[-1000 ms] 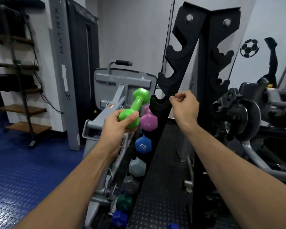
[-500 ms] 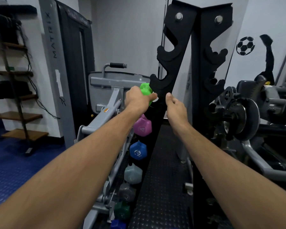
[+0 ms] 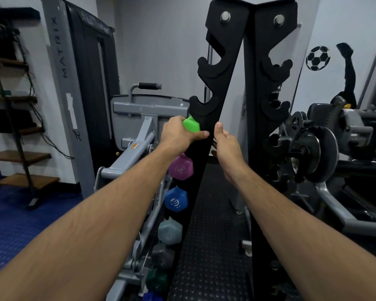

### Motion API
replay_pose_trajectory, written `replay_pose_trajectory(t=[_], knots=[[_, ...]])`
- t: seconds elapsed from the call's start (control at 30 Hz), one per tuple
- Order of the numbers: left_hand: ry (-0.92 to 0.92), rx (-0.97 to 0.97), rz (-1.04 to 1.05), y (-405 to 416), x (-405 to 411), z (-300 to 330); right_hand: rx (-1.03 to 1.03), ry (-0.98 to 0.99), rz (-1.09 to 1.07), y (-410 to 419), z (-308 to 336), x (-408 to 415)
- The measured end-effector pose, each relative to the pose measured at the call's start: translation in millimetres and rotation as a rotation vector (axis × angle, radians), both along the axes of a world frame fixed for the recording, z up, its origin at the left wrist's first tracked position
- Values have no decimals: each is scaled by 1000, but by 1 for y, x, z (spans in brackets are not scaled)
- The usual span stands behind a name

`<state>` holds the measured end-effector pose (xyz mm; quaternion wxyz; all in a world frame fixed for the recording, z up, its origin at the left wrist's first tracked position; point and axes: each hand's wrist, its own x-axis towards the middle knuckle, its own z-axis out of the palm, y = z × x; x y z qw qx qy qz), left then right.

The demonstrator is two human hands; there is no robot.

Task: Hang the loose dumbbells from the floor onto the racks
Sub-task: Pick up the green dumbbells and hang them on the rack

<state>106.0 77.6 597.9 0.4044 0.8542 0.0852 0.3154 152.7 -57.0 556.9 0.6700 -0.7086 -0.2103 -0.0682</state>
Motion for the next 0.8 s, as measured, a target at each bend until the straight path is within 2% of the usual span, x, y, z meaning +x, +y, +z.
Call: replay_pose_trajectory(t=[0.27,0.8], knots=[[-102,-66,55,-7,6,-18,-5,4,53,0,-3,4],[-64,8,4,-5,-1,-18,-14,13,103,-3,-7,-3]])
